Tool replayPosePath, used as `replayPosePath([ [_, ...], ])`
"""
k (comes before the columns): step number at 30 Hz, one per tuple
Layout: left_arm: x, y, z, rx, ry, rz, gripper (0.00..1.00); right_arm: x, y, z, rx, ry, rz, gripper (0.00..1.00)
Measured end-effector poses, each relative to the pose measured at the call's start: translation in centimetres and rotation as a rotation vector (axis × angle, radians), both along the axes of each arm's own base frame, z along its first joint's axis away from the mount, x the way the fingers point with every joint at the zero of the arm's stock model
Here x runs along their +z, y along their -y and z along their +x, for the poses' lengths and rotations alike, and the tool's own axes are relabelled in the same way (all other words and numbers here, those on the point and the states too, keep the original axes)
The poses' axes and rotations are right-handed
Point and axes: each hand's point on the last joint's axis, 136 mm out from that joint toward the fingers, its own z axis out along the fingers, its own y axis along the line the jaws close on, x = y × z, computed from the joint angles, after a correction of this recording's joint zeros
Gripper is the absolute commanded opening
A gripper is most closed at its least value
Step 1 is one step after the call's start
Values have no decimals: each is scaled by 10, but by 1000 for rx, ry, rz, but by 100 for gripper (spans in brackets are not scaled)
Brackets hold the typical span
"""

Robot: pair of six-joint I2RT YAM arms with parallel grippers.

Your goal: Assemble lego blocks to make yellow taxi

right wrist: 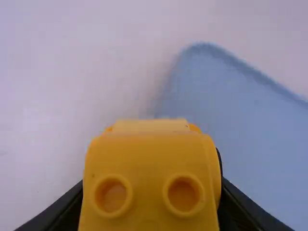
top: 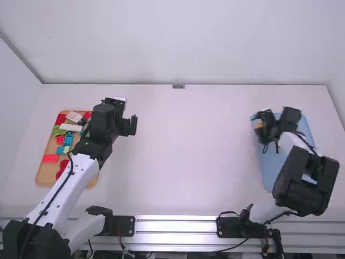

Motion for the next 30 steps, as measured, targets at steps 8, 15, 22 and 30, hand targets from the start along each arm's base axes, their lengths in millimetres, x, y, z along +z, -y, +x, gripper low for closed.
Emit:
replayPosePath([
  [8, 1, 18, 0, -82, 3, -62, 99, -43, 62, -9, -251, 67, 273, 48],
  [15, 3, 28, 0, -130, 4, -95, 99, -67, 59, -24, -350, -104, 362, 99],
  [22, -1, 28, -2, -131, -14, -94, 99, -52, 49, -45, -411, -340, 252, 99],
  [30, -2, 22, -8, -102, -24, -60, 99, 55, 13, -8, -391, -143, 16, 99],
])
